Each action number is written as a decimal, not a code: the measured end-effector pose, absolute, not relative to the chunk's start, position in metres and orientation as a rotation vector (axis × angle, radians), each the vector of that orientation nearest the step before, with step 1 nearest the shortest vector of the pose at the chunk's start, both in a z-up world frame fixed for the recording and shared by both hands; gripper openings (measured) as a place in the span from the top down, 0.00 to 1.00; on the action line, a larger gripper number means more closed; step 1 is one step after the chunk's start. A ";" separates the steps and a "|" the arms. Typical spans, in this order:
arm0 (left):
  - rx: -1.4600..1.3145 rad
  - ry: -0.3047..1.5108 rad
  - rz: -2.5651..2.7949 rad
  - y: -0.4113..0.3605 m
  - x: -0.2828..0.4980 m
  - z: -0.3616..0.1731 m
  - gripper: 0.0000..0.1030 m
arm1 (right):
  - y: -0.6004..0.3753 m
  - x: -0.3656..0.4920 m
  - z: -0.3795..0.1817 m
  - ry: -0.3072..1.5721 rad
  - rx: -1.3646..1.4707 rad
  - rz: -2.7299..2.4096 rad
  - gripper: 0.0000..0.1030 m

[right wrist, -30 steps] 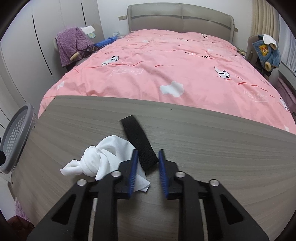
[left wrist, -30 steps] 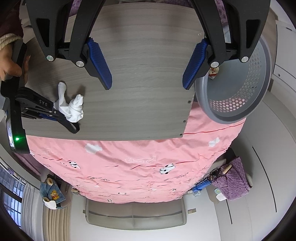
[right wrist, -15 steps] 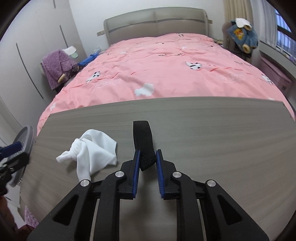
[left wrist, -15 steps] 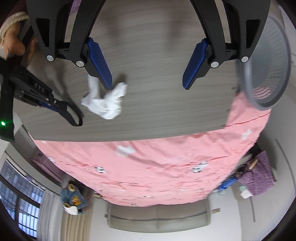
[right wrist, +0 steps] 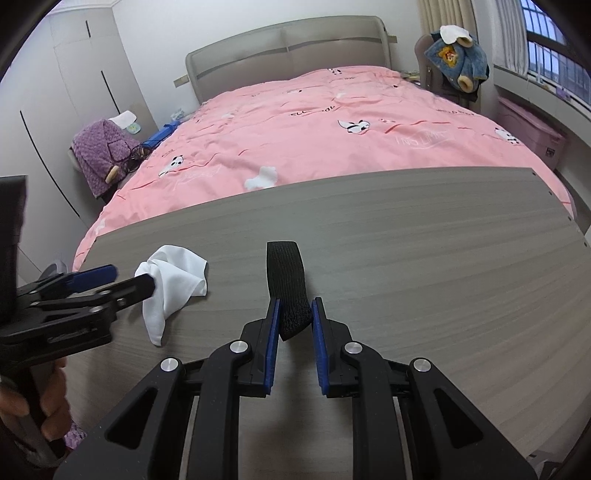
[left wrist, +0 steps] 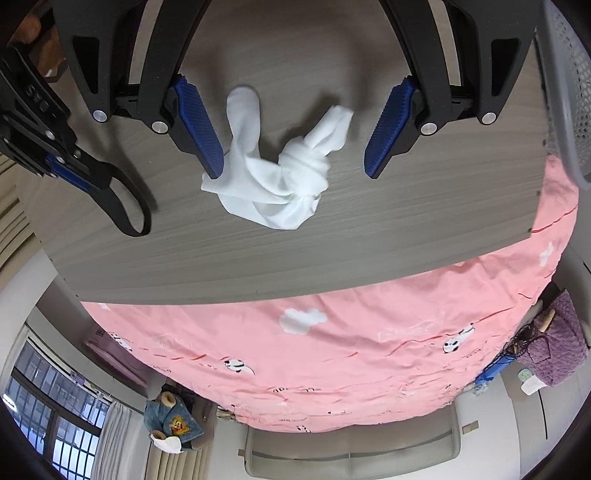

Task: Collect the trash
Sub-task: 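Grasp the white cloth with the left tool while the right holds the strap, then carry the white cloth with the left tool over the basket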

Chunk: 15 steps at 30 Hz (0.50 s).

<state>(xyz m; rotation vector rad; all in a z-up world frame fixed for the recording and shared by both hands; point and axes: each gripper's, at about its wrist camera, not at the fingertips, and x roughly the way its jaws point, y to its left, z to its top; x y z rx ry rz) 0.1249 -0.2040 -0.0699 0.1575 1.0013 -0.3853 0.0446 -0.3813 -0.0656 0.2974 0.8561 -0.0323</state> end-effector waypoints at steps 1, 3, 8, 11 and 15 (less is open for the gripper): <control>0.160 1.005 -0.383 -0.205 0.127 -0.072 0.27 | -0.382 0.044 -0.066 0.855 0.304 -0.031 0.83; 0.167 1.012 -0.375 -0.209 0.132 -0.079 0.27 | -0.381 0.044 -0.067 0.854 0.312 -0.028 0.83; 0.176 1.019 -0.381 -0.212 0.135 -0.089 0.45 | -0.382 0.043 -0.065 0.848 0.325 -0.021 0.83; 0.184 1.010 -0.391 -0.212 0.133 -0.088 0.69 | -0.381 0.042 -0.063 0.845 0.329 -0.020 0.83; 0.159 0.999 -0.399 -0.202 0.125 -0.082 0.69 | -0.376 0.038 -0.060 0.843 0.332 -0.018 0.83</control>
